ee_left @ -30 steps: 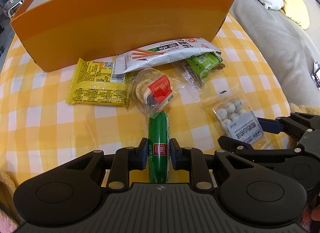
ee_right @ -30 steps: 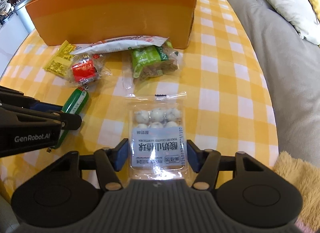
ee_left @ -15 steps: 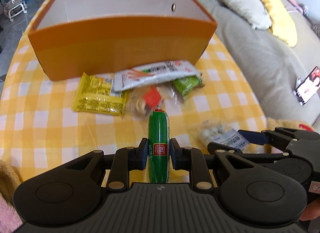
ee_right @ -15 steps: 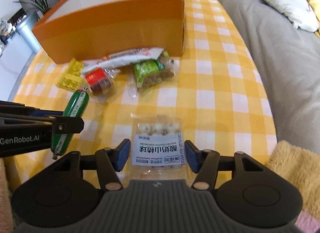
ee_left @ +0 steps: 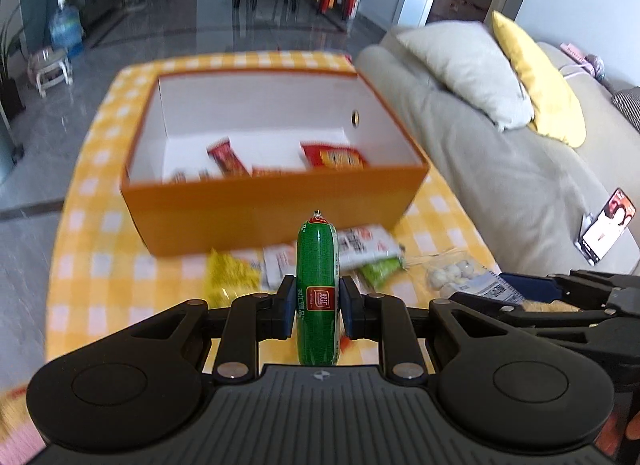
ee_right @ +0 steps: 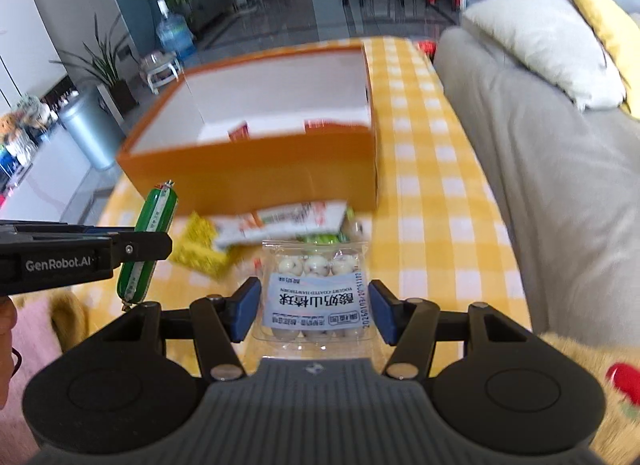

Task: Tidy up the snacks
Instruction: 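Carry the green sausage with the left tool while the right tool carries the ball pack into the box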

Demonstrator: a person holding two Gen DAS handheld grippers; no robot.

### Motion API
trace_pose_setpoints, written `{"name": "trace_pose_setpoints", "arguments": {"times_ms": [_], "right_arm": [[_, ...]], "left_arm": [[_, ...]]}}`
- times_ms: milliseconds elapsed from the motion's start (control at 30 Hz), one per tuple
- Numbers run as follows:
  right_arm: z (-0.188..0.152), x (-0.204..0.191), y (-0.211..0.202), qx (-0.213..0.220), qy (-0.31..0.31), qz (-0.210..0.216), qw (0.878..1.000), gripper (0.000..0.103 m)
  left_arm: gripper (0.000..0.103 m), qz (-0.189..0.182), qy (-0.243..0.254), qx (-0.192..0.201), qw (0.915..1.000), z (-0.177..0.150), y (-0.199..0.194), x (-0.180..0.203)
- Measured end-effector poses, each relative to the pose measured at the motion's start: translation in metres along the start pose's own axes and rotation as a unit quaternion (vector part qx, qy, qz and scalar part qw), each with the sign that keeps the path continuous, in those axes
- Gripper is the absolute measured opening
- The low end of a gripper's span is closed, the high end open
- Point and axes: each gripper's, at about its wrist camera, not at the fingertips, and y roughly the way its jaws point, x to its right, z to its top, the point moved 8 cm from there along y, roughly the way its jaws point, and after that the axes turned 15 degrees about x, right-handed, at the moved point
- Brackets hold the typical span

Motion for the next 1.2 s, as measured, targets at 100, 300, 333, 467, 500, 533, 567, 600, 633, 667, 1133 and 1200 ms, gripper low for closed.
{"name": "trace_pose_setpoints", "arguments": {"times_ms": [100, 300, 333, 467, 500, 533, 567, 600, 633, 667, 1133, 1200], "right_arm": [[0.021, -0.006, -0.002, 0.019, -0.009, 0.010, 1.000, 0.056], [0.066, -0.018, 0.004, 0.051, -0.024, 0.032, 0.998, 0.056], [0.073, -0.021, 0.006, 0.057, -0.028, 0.034, 0.997, 0.056], [0.098, -0.029, 0.020, 0.066, -0.038, 0.038, 0.996, 0.056], [0.103, -0.031, 0.024, 0.065, -0.037, 0.042, 0.996, 0.056], [0.107, -0.034, 0.029, 0.064, -0.037, 0.045, 0.996, 0.056], [0.112, -0.036, 0.034, 0.063, -0.040, 0.047, 0.996, 0.056], [0.116, -0.038, 0.039, 0.064, -0.044, 0.048, 0.996, 0.056], [0.121, -0.040, 0.044, 0.064, -0.049, 0.048, 0.996, 0.056], [0.124, -0.043, 0.050, 0.063, -0.054, 0.048, 0.995, 0.056], [0.147, -0.052, 0.170, -0.005, -0.046, 0.059, 0.997, 0.057], [0.145, -0.052, 0.185, -0.017, -0.049, 0.058, 0.997, 0.057]], "left_arm": [[0.024, 0.003, 0.010, 0.018, 0.9998, 0.018, -0.004, -0.002], [0.024, 0.010, 0.028, 0.051, 0.9983, 0.056, -0.005, -0.009], [0.024, 0.012, 0.032, 0.056, 0.9979, 0.062, -0.005, -0.011], [0.024, 0.022, 0.051, 0.070, 0.9960, 0.084, -0.001, -0.018], [0.024, 0.023, 0.054, 0.072, 0.9957, 0.089, 0.001, -0.020], [0.024, 0.023, 0.056, 0.073, 0.9955, 0.094, 0.003, -0.022], [0.024, 0.024, 0.057, 0.073, 0.9954, 0.098, 0.007, -0.025], [0.024, 0.026, 0.058, 0.072, 0.9954, 0.102, 0.011, -0.028], [0.024, 0.027, 0.060, 0.068, 0.9955, 0.105, 0.017, -0.031], [0.024, 0.028, 0.062, 0.063, 0.9957, 0.107, 0.023, -0.033], [0.024, 0.038, 0.087, -0.004, 0.9955, 0.109, 0.110, -0.079], [0.024, 0.039, 0.097, -0.014, 0.9944, 0.108, 0.122, -0.082]]}}
